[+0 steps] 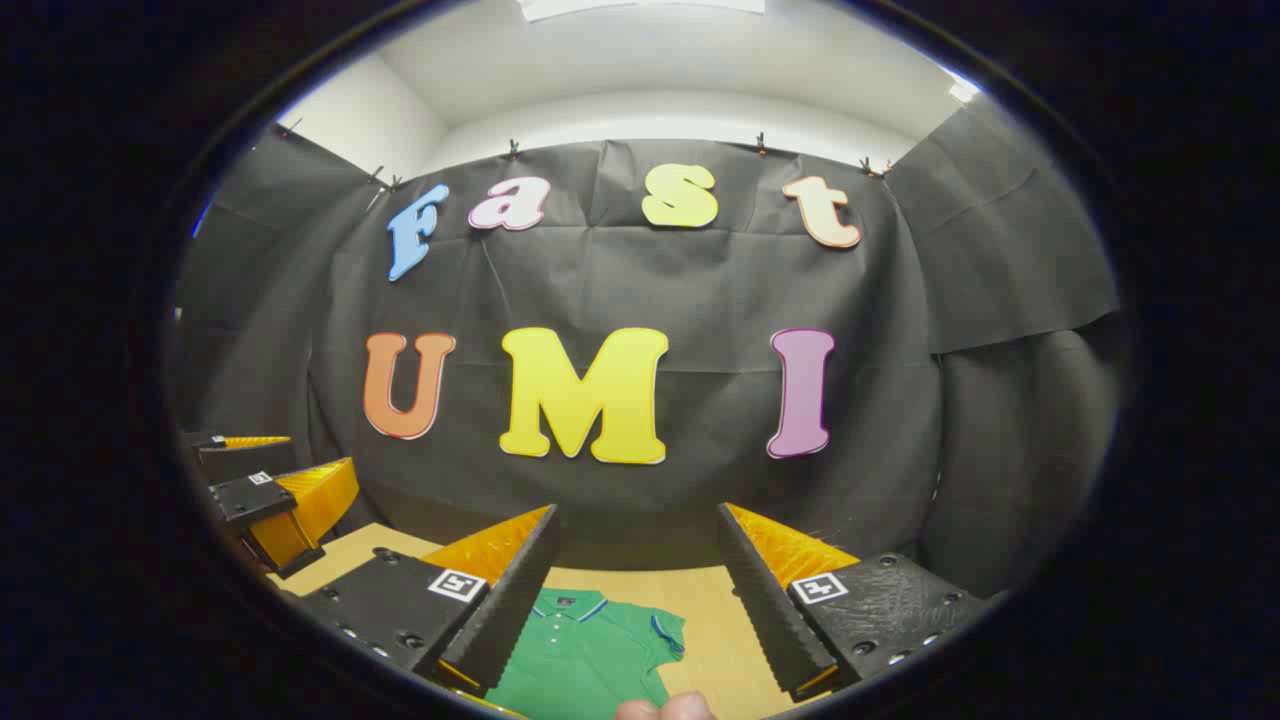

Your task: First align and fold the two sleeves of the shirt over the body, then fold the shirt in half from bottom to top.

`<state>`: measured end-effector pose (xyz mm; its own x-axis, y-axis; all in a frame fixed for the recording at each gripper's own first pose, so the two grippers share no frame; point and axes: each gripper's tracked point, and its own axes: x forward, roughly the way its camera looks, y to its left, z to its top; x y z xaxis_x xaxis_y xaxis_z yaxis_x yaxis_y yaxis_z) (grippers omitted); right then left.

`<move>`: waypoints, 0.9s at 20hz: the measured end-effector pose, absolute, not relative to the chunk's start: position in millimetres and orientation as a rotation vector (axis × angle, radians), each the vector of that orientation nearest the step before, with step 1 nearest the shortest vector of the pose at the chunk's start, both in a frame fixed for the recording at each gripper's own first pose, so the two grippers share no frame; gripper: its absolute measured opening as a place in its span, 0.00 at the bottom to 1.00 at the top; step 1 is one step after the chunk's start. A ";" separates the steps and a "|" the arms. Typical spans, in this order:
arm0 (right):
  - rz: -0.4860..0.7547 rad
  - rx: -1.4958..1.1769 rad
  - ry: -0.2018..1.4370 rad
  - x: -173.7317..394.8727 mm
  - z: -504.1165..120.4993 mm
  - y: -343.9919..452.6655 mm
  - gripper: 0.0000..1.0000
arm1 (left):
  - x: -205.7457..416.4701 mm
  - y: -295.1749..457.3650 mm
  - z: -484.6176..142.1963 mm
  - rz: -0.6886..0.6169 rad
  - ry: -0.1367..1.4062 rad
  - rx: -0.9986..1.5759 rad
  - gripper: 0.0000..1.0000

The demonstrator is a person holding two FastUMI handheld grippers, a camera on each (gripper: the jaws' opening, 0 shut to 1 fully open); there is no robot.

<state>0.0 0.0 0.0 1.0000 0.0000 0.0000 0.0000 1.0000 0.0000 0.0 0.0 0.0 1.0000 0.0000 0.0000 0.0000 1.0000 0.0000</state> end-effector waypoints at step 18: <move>0.062 -0.020 0.109 38.8 -45.9 -7.1 0.95 | 17.7 5.3 -13.1 0.040 0.023 0.018 1.00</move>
<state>38.8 -7.1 -45.9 0.9921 0.0606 -0.1098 -0.0628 0.9979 -0.0164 17.7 5.3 -13.1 0.9989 0.0401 -0.0229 -0.0397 0.9990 0.0186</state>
